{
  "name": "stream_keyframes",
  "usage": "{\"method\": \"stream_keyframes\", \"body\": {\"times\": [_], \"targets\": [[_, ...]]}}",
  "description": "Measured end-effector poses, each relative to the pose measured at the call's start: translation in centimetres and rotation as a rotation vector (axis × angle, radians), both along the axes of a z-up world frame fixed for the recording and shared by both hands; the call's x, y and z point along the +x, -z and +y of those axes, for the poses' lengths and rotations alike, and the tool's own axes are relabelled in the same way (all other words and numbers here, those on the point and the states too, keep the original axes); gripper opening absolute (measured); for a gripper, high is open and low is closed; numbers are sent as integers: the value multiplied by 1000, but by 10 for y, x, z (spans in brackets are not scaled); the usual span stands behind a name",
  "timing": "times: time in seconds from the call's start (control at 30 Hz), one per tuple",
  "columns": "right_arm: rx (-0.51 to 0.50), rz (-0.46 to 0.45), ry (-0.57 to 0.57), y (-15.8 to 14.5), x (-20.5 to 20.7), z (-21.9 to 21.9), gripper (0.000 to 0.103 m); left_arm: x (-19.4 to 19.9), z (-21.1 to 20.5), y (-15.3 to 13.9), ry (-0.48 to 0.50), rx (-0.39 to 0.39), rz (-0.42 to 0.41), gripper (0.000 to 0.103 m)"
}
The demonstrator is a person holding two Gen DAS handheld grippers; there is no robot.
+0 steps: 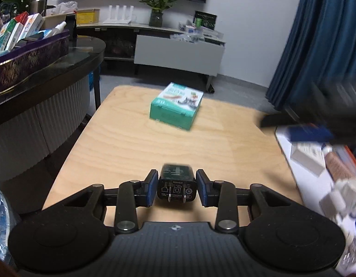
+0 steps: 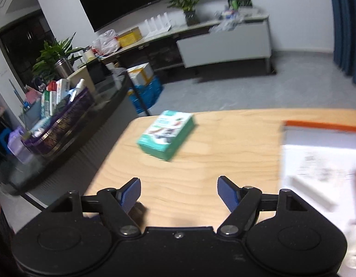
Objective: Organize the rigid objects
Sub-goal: 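Grasp teal bandage box with right gripper while left gripper lifts charger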
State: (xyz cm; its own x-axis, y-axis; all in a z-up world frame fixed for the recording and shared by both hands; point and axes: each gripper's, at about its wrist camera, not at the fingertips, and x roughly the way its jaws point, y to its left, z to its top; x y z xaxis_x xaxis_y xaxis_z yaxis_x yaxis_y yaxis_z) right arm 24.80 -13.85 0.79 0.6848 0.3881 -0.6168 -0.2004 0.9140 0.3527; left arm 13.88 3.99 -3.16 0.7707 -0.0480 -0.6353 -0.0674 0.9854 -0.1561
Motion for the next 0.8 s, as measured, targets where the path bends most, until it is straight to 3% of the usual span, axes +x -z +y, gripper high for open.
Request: {"method": "stream_keyframes", "body": {"times": [0.23,0.43,0.7,0.8], "targets": [[-11,21,27,1,33,43,87,3,7,16,17,-20,-15,37],[-49,56,84,11,65,63,89,1,1,21,28,11,-68,36],[-32,151,260,21,134,97,97,-2,6,16,37,-73,-99,36],[-133,212,285,31,162,115,98,-2,7,15,32,-82,-109,36]]}}
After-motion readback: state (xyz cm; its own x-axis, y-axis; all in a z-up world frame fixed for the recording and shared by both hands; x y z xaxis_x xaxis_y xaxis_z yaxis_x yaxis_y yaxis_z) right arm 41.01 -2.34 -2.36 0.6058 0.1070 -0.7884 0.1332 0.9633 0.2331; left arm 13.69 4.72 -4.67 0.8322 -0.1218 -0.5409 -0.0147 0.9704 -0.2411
